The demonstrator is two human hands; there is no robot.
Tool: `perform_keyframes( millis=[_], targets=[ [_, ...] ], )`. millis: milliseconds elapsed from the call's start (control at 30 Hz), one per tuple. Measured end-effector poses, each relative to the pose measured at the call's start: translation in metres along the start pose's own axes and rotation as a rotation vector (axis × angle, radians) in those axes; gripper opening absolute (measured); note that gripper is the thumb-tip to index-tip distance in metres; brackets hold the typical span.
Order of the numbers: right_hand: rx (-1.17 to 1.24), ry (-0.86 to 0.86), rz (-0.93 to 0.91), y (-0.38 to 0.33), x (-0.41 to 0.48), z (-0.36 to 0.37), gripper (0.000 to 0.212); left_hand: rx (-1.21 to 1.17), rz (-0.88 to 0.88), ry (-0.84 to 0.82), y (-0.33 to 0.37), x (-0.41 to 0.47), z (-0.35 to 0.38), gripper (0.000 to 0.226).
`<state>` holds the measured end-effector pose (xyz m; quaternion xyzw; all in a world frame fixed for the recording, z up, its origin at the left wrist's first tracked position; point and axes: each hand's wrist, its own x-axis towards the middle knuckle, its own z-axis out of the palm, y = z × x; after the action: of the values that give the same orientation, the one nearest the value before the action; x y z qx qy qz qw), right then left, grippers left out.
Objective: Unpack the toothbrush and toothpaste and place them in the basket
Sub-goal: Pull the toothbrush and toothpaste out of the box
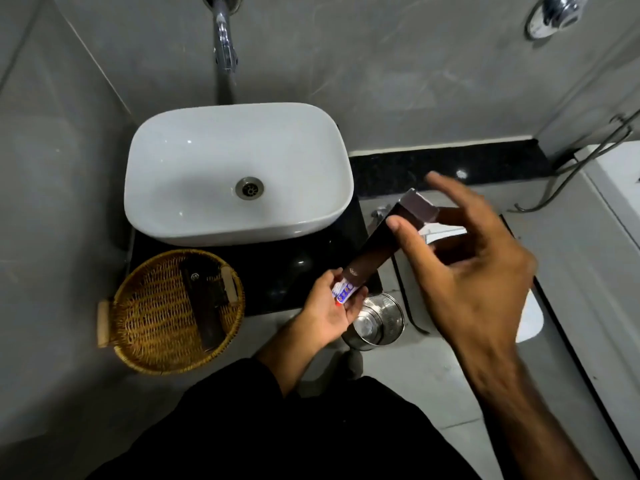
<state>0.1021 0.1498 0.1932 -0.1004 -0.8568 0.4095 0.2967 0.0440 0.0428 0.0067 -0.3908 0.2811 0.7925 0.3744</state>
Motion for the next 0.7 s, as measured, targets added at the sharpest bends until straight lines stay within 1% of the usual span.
perform_keyframes(
  millis=[67,133,167,200,233,300,333,400,433,500,533,600,633,700],
  targets=[
    [0.019,0.083,-0.023,0.002,0.007,-0.007,0.059,0.030,-0.017,0.036,0.001,0.002,0.000,0.027],
    [0.086,0.184,-0.026,0.010,0.016,-0.018,0.052,0.019,-0.039,0.036,0.002,0.004,0.001,0.033],
    [0.158,0.236,0.015,0.015,0.020,-0.023,0.045,0.002,-0.046,0.039,0.003,0.005,0.001,0.035],
    [0.273,0.286,0.099,0.022,0.024,-0.028,0.038,-0.008,-0.047,0.046,0.004,0.006,0.001,0.036],
    [0.425,0.327,0.230,0.030,0.026,-0.032,0.031,-0.013,-0.041,0.058,0.004,0.007,0.001,0.036],
    [0.754,0.363,0.577,0.044,0.023,-0.035,0.017,-0.019,-0.015,0.073,0.007,0.009,0.001,0.036],
    [0.885,0.358,0.747,0.053,0.019,-0.035,0.014,-0.016,0.000,0.071,0.009,0.010,0.001,0.036],
    [1.037,0.263,1.011,0.071,0.005,-0.032,0.016,0.006,0.031,0.067,0.012,0.013,0.003,0.037],
    [1.063,0.182,1.095,0.079,-0.003,-0.029,0.017,0.026,0.054,0.073,0.013,0.014,0.004,0.037],
    [1.070,-0.005,1.192,0.091,-0.022,-0.017,0.024,0.124,0.122,0.117,0.015,0.017,0.005,0.033],
    [1.067,-0.083,1.216,0.096,-0.031,-0.010,0.025,0.208,0.162,0.148,0.014,0.018,0.007,0.030],
    [1.002,-0.202,1.182,0.107,-0.045,0.005,0.017,0.409,0.233,0.208,0.010,0.022,0.012,0.029],
    [0.925,-0.238,1.138,0.114,-0.050,0.012,0.011,0.507,0.272,0.238,0.007,0.024,0.014,0.032],
    [0.735,-0.247,1.027,0.133,-0.055,0.027,0.015,0.675,0.361,0.269,0.003,0.029,0.016,0.038]
  ],
)
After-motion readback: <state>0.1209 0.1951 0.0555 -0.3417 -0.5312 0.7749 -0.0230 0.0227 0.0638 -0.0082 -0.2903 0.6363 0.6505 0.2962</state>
